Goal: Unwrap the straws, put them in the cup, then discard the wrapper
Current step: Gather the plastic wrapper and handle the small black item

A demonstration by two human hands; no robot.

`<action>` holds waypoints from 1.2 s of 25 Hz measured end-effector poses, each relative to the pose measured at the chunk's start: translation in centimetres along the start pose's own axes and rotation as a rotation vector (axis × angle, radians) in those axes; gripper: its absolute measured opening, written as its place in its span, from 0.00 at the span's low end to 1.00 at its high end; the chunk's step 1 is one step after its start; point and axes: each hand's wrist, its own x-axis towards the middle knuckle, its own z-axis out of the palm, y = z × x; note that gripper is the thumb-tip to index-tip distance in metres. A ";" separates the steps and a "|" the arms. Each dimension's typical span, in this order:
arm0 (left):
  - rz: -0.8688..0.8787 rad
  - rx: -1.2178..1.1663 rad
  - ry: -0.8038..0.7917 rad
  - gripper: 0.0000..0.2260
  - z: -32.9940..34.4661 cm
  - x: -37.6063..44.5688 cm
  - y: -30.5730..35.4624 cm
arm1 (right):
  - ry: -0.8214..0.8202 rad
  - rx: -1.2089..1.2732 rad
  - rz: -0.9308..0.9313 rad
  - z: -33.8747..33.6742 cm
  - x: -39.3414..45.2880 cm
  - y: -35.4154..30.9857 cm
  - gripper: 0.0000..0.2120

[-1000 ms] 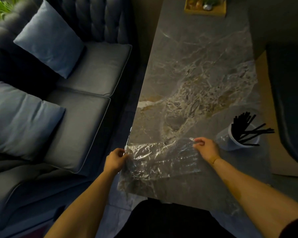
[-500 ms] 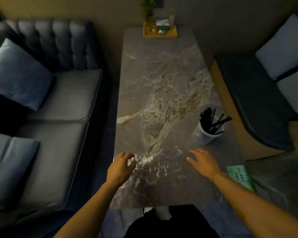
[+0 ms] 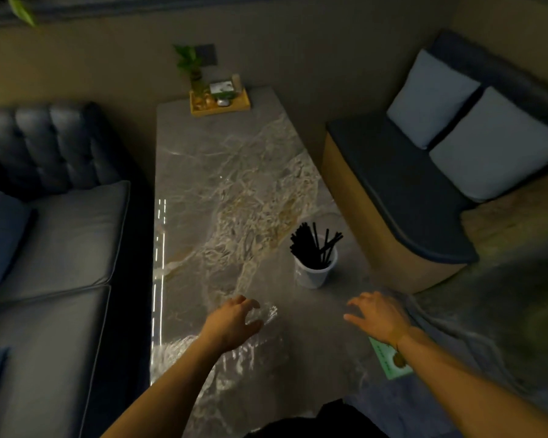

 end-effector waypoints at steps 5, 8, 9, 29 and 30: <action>-0.044 0.069 -0.037 0.23 -1.1 3.9 3.4 | 0.002 -0.014 -0.066 -2.3 2.5 3.9 0.26; -0.078 0.124 0.002 0.27 -2.2 5.6 5.3 | 0.039 0.050 -0.136 -4.3 4.2 4.9 0.33; -0.088 0.142 0.011 0.31 -2.6 6.0 5.9 | 0.051 0.093 -0.158 -4.8 4.6 4.8 0.37; -0.165 -0.956 0.106 0.54 -4.2 10.5 12.4 | 0.146 0.370 -0.363 -6.8 12.6 -3.0 0.42; -0.172 -1.010 0.101 0.55 -4.1 10.5 12.8 | 0.152 0.391 -0.374 -6.7 12.7 -3.3 0.40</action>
